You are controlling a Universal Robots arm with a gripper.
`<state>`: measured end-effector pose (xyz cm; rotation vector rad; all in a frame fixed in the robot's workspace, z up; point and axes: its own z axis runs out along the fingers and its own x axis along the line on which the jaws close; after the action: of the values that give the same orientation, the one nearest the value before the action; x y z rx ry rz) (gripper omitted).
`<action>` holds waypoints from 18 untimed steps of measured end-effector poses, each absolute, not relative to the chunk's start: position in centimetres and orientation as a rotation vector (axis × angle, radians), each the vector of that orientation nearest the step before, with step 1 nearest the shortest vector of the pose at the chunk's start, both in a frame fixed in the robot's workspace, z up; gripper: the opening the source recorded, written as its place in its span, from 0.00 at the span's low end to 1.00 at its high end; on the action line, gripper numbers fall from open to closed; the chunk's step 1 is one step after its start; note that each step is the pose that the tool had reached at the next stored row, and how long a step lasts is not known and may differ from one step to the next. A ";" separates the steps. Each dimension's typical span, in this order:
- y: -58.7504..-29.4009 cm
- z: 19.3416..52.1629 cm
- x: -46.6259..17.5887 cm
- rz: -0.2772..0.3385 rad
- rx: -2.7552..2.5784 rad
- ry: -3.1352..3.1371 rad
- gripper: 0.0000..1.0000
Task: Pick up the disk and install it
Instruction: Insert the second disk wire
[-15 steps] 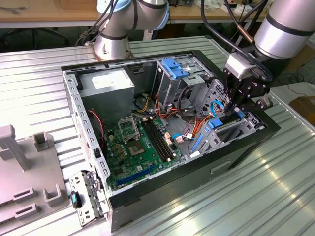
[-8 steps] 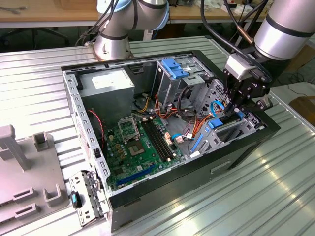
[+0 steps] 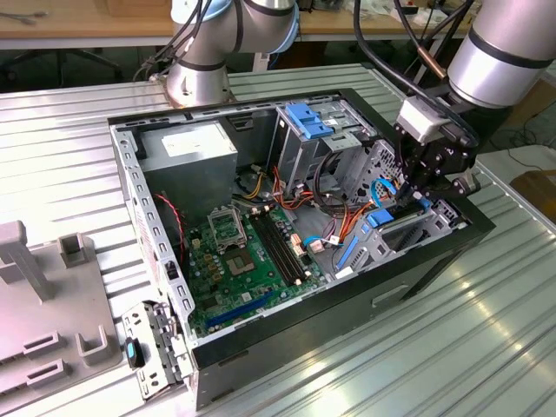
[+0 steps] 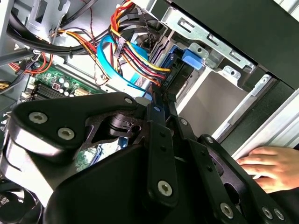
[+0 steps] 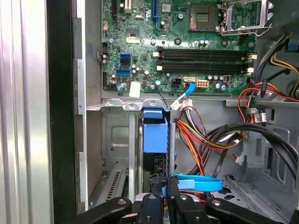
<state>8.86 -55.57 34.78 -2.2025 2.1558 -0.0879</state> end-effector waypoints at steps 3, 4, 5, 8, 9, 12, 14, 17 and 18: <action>-55.6 34.6 8.9 -0.088 -2.202 2.156 0.16; -55.6 34.6 8.9 -0.088 -2.202 2.156 0.16; -55.6 34.6 8.9 -0.088 -2.202 2.156 0.16; -55.6 34.5 8.9 -0.087 -2.202 2.155 0.16; -55.6 34.5 8.8 -0.087 -2.201 2.155 0.16; -55.6 34.4 8.9 -0.086 -2.201 2.155 0.16; -55.6 34.4 8.9 -0.085 -2.201 2.155 0.16; -55.6 34.2 8.9 -0.084 -2.200 2.154 0.16; -55.6 34.2 8.8 -0.084 -2.200 2.154 0.16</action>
<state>8.85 -55.57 34.18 -2.1999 2.1540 -0.0835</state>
